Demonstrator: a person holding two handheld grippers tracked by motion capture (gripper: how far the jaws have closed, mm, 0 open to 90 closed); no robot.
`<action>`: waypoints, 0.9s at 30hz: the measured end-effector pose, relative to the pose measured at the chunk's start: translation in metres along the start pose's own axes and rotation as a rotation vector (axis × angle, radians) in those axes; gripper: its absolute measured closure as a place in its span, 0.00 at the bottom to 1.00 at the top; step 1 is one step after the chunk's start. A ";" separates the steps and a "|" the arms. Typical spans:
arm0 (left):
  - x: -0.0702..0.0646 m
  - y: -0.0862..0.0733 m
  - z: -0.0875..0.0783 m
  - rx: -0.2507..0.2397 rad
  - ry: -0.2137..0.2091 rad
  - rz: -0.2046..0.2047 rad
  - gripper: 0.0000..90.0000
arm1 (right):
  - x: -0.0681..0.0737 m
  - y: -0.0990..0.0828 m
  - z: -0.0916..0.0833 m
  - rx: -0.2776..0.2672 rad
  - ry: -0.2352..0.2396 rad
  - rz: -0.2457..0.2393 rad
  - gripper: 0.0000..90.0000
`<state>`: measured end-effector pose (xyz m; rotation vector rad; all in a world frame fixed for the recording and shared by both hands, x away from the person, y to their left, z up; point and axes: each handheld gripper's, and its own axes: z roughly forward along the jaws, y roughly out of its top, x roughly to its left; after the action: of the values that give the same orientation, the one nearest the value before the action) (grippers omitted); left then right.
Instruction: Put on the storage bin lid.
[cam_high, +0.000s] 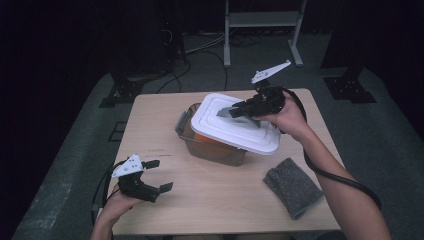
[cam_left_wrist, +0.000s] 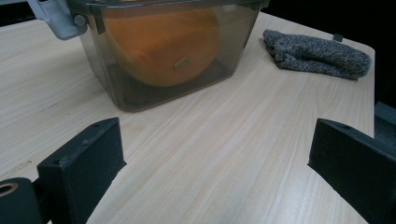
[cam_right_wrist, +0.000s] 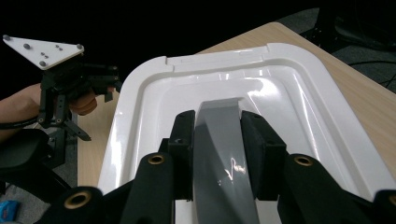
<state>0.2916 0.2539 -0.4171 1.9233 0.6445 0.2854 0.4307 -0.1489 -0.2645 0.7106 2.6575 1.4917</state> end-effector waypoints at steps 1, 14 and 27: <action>0.000 0.000 0.000 0.000 -0.001 0.000 0.03 | 0.000 0.001 0.002 -0.001 0.002 0.001 0.73; 0.001 0.000 -0.001 -0.002 -0.002 0.000 0.03 | -0.006 0.006 0.024 0.008 0.022 -0.004 0.73; 0.001 0.000 -0.002 -0.007 -0.004 -0.002 0.03 | -0.014 0.008 0.045 0.033 0.029 -0.008 0.73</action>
<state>0.2914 0.2555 -0.4159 1.9163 0.6420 0.2826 0.4566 -0.1140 -0.2854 0.6847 2.7086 1.4706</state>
